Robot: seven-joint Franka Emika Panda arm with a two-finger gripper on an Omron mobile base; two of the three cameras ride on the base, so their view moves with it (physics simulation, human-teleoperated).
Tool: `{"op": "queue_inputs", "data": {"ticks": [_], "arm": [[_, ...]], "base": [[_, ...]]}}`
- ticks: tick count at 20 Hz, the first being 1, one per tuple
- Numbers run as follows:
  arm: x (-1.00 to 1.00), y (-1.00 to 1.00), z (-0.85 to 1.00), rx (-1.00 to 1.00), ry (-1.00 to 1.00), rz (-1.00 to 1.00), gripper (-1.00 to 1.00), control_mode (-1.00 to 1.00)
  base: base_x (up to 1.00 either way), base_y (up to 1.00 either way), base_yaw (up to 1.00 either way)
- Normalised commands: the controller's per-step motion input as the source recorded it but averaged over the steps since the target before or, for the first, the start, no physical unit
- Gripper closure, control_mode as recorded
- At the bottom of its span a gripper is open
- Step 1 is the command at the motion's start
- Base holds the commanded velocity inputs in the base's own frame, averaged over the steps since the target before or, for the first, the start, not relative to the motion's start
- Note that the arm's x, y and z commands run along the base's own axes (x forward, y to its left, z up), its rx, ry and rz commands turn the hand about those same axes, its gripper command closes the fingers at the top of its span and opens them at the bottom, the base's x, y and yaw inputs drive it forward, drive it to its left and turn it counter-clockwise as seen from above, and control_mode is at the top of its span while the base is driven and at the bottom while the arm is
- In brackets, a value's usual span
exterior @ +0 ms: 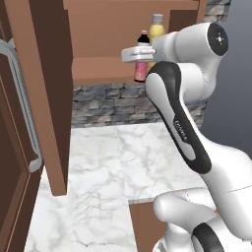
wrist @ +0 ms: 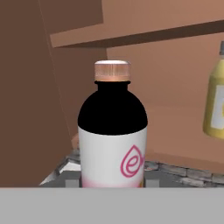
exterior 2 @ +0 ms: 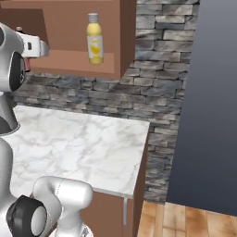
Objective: Sort all alcoholic drinks to one cabinet, and non-alcoholic drinks to the other.
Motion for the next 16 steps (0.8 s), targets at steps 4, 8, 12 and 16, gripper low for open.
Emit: {"op": "queue_inputs", "data": {"ticks": [4, 8, 12, 16], "arm": [[0.59, 0.18, 0.00, 0.00, -0.04, 0.00, 1.00, -1.00], [0.44, 0.16, 0.00, 0.00, -0.05, 0.00, 1.00, -1.00], [0.43, 0.14, 0.00, 0.00, -0.06, 0.00, 1.00, -1.00], [0.37, 0.09, 0.00, 0.00, -0.05, 0.00, 1.00, -1.00]], "base": [[0.00, 0.00, 0.00], [0.00, 0.00, 0.00], [0.00, 0.00, 0.00], [0.00, 0.00, 0.00]]}}
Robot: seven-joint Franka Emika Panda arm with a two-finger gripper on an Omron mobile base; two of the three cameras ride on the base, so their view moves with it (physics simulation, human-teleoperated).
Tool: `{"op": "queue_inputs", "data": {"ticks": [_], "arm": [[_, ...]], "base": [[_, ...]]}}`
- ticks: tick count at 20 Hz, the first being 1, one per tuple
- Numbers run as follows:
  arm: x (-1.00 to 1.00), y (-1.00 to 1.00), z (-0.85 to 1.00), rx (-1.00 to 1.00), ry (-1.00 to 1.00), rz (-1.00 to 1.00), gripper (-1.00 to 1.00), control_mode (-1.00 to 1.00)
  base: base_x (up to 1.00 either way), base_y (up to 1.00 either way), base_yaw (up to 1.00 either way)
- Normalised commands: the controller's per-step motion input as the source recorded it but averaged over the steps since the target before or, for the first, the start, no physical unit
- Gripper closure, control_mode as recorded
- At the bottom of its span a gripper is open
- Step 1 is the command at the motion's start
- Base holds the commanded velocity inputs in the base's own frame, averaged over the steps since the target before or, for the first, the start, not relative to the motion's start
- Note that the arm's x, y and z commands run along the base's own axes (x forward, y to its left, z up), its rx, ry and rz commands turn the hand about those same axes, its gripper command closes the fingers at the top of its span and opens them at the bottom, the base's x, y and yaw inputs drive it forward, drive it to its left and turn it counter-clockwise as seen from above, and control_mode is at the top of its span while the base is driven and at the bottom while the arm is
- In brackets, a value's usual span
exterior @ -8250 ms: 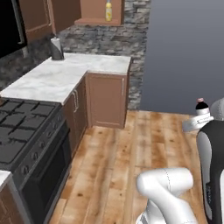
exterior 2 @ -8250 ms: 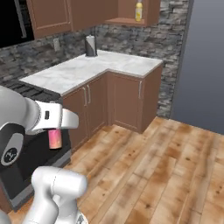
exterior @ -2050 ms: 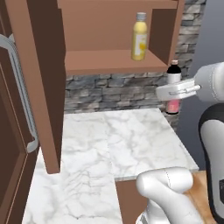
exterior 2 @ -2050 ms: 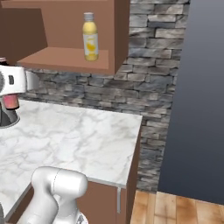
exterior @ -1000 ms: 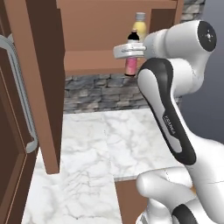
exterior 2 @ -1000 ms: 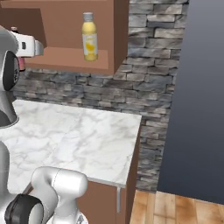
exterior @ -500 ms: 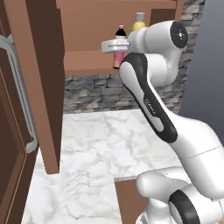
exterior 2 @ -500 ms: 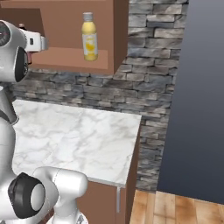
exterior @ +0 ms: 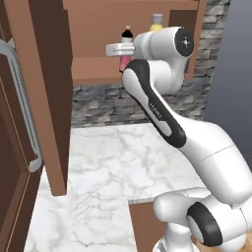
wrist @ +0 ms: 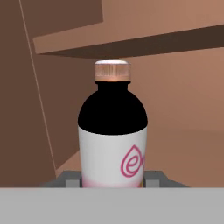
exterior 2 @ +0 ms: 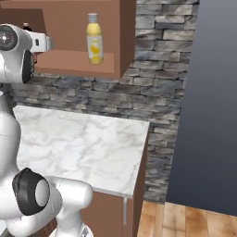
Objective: Sort all alcoholic drinks to one cabinet, and non-alcoholic drinks to the other.
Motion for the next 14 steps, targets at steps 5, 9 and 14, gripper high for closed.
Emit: {"op": "queue_inputs", "data": {"ticks": [5, 9, 14], "arm": [[0.41, 0.10, 0.00, 0.00, 0.00, 0.00, 1.00, -1.00], [0.27, 0.11, -0.04, -0.01, 0.00, 0.00, 1.00, -1.00], [0.18, 0.09, -0.09, -0.02, 0.00, 0.00, 1.00, -1.00]], "base": [[0.00, 0.00, 0.00], [0.00, 0.00, 0.00], [0.00, 0.00, 0.00]]}}
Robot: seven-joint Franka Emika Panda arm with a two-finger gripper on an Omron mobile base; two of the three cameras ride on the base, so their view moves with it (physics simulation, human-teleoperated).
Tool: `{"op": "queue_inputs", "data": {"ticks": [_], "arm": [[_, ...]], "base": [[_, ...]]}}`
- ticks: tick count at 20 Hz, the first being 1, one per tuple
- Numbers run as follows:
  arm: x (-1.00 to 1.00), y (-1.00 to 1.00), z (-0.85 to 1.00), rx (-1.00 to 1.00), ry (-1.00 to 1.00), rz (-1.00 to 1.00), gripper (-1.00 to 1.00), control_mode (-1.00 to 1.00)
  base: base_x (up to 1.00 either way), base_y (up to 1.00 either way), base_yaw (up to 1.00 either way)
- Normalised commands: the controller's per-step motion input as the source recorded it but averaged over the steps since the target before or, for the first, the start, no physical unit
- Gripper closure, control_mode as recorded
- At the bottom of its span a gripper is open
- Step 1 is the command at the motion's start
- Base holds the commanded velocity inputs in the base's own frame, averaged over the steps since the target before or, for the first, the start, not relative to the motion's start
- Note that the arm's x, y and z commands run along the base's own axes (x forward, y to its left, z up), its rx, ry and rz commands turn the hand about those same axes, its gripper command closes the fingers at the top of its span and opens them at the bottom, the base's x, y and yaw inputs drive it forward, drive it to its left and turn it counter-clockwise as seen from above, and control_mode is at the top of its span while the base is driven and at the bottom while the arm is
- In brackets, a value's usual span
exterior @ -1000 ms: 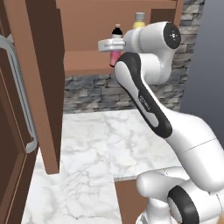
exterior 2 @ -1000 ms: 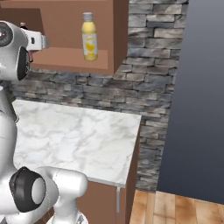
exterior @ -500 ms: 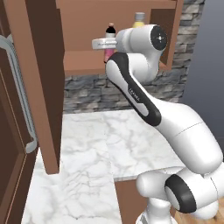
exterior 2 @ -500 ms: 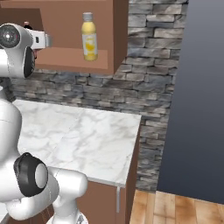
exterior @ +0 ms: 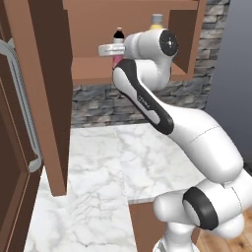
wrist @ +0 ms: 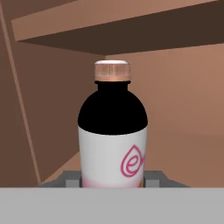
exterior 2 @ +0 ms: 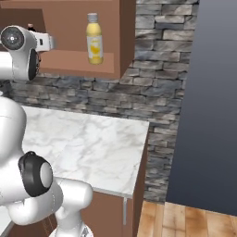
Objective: Sort all alcoholic drinks to one cabinet, and non-alcoholic drinks to the other.
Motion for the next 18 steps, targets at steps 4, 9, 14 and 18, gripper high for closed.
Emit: {"op": "queue_inputs", "data": {"ticks": [4, 9, 14, 18], "arm": [[0.29, 0.05, -0.12, -0.01, 0.00, 0.00, 1.00, -1.00], [0.38, 0.07, -0.15, 0.00, 0.00, 0.00, 1.00, -1.00], [0.30, 0.05, -0.22, 0.00, 0.00, 0.00, 1.00, -1.00], [0.34, 0.04, -0.18, 0.00, 0.00, 0.00, 1.00, -1.00]], "base": [[0.00, 0.00, 0.00], [0.00, 0.00, 0.00], [0.00, 0.00, 0.00], [0.00, 0.00, 0.00]]}}
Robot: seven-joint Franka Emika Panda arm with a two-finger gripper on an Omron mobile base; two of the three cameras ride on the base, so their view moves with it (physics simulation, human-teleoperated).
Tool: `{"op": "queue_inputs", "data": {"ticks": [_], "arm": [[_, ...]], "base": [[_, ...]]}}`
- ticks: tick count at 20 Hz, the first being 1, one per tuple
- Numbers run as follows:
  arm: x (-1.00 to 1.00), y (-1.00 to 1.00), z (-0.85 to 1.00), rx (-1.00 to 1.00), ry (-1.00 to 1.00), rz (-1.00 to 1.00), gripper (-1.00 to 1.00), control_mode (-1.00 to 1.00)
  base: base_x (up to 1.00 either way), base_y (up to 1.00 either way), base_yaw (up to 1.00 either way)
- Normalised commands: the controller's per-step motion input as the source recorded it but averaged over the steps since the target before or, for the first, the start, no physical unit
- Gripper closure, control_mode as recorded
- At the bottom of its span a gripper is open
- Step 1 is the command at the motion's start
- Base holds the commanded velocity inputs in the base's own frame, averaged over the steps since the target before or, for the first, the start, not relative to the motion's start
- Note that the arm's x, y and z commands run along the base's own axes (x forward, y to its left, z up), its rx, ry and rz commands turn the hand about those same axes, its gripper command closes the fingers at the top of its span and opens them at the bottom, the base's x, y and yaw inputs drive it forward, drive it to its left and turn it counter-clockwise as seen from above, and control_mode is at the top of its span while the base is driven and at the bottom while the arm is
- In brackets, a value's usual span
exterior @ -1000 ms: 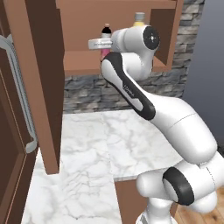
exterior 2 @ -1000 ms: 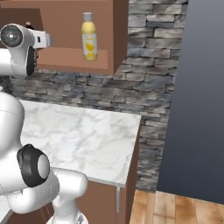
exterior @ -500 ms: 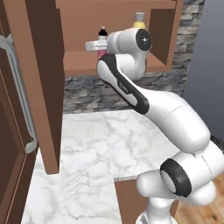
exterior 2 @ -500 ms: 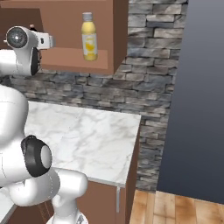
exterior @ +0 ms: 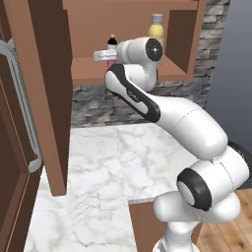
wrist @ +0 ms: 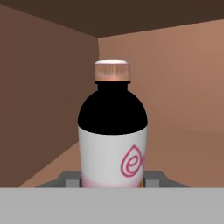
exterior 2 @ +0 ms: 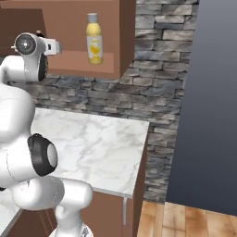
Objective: Sort all alcoholic drinks to one cabinet, and non-alcoholic drinks to the other.
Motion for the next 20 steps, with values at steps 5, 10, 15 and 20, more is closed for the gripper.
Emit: {"op": "queue_inputs", "data": {"ticks": [5, 10, 15, 20], "arm": [[0.33, 0.04, -0.13, 0.00, 0.00, 0.00, 1.00, -1.00], [0.31, 0.06, -0.07, 0.00, 0.00, 0.00, 1.00, -1.00], [0.29, 0.13, -0.01, -0.01, 0.00, 0.00, 1.00, -1.00], [0.27, 0.18, 0.00, -0.02, 0.00, 0.00, 1.00, -1.00]], "base": [[0.00, 0.00, 0.00], [0.00, 0.00, 0.00], [0.00, 0.00, 0.00], [0.00, 0.00, 0.00]]}}
